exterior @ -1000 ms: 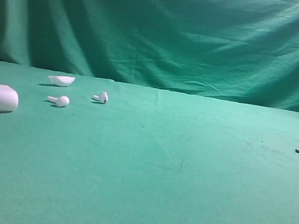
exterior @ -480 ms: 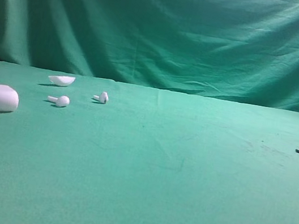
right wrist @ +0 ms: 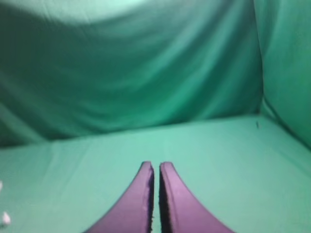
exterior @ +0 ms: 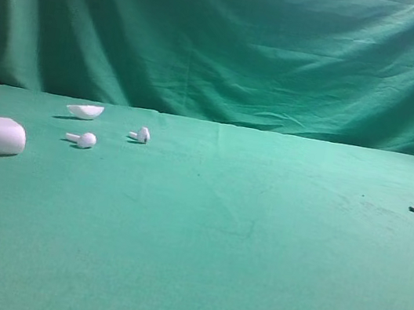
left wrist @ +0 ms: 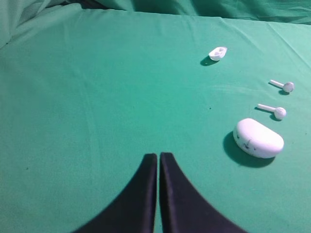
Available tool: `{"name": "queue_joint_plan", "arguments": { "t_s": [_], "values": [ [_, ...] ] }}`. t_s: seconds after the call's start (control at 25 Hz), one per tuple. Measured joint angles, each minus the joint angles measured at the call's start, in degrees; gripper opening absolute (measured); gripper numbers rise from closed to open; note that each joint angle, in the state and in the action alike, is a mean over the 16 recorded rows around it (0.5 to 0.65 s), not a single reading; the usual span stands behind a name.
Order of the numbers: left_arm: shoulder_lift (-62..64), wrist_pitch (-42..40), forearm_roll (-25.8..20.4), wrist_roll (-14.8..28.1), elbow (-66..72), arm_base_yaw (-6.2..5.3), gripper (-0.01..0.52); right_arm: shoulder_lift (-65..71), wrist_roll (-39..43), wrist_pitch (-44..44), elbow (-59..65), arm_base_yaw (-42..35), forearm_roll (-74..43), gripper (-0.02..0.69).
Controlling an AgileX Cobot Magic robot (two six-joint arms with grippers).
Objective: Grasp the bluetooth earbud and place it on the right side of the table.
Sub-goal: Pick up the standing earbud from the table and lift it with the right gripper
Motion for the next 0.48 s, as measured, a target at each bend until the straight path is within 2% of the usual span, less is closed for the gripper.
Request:
{"name": "queue_joint_plan", "arguments": {
  "t_s": [0.24, 0.48],
  "values": [
    [0.0, 0.0, 0.0, 0.0, 0.0, 0.00, 0.000, 14.9, 0.2, 12.4, -11.6, 0.1, 0.5, 0.000],
    [0.0, 0.0, 0.0, 0.0, 0.0, 0.00, 0.000, 33.3, -2.6, 19.9, -22.2, 2.2, 1.7, 0.000]
  ]
}}
